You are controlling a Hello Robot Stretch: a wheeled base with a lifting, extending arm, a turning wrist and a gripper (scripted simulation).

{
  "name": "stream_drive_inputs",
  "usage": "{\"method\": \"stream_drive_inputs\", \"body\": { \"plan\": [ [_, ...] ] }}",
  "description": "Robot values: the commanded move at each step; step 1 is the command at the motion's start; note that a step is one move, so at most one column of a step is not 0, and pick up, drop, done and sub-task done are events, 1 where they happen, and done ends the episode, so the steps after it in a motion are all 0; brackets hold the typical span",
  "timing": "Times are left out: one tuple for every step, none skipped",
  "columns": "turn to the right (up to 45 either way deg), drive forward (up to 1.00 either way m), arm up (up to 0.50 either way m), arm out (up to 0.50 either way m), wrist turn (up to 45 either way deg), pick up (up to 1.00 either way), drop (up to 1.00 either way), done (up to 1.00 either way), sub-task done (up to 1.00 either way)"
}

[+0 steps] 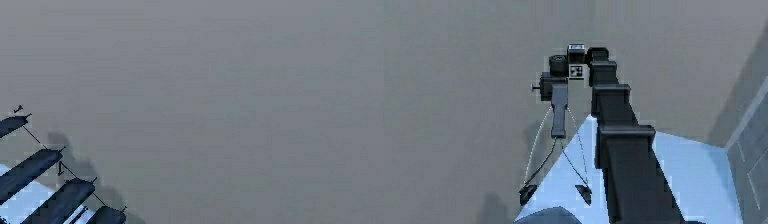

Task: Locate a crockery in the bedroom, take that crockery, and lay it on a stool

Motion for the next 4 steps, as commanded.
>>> {"method": "stream_drive_inputs", "body": {
  "plan": [
    [45.0,0.00,0.00,0.00,0.0,0.00,0.00,0.00,0.00],
    [33.0,0.00,0.00,0.00,0.0,0.00,0.00,0.00,0.00],
    [-45.0,0.00,0.00,0.00,0.0,0.00,0.00,0.00,0.00],
    [-45.0,0.00,0.00,0.00,0.0,0.00,0.00,0.00,0.00]
  ]
}}
